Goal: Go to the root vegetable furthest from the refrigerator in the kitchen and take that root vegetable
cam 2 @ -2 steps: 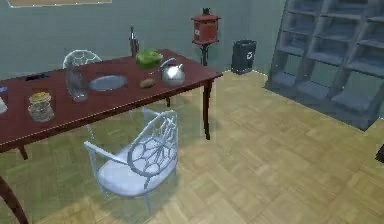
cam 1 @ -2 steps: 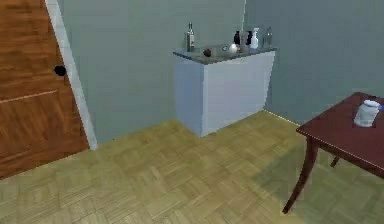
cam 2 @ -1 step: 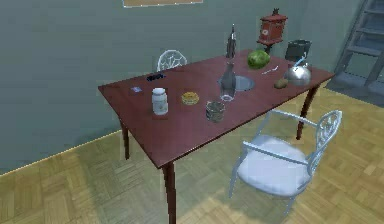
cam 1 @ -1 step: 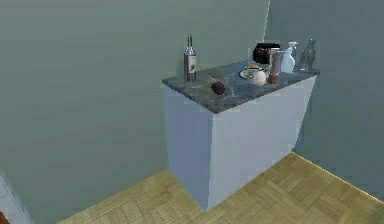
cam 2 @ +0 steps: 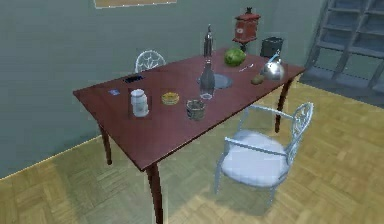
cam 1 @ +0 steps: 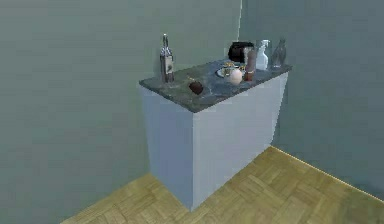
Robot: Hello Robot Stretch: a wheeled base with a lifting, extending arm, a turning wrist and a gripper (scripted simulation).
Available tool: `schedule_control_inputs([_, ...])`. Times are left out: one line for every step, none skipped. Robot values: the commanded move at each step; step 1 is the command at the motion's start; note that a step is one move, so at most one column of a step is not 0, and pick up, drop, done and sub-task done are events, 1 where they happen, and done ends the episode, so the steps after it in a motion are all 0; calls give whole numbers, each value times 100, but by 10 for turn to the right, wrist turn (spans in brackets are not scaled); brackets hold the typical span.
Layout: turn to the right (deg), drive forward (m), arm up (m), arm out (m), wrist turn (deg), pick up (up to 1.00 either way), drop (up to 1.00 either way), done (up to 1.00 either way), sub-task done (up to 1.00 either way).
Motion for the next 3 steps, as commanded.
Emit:
schedule_control_inputs([0, 35, 0, 0, 0, 0, 0, 0, 0])
schedule_control_inputs([-450, 0, 0, 0, 0, 0, 0, 0, 0])
schedule_control_inputs([-390, 0, 0, 0, 0, 0, 0, 0, 0])
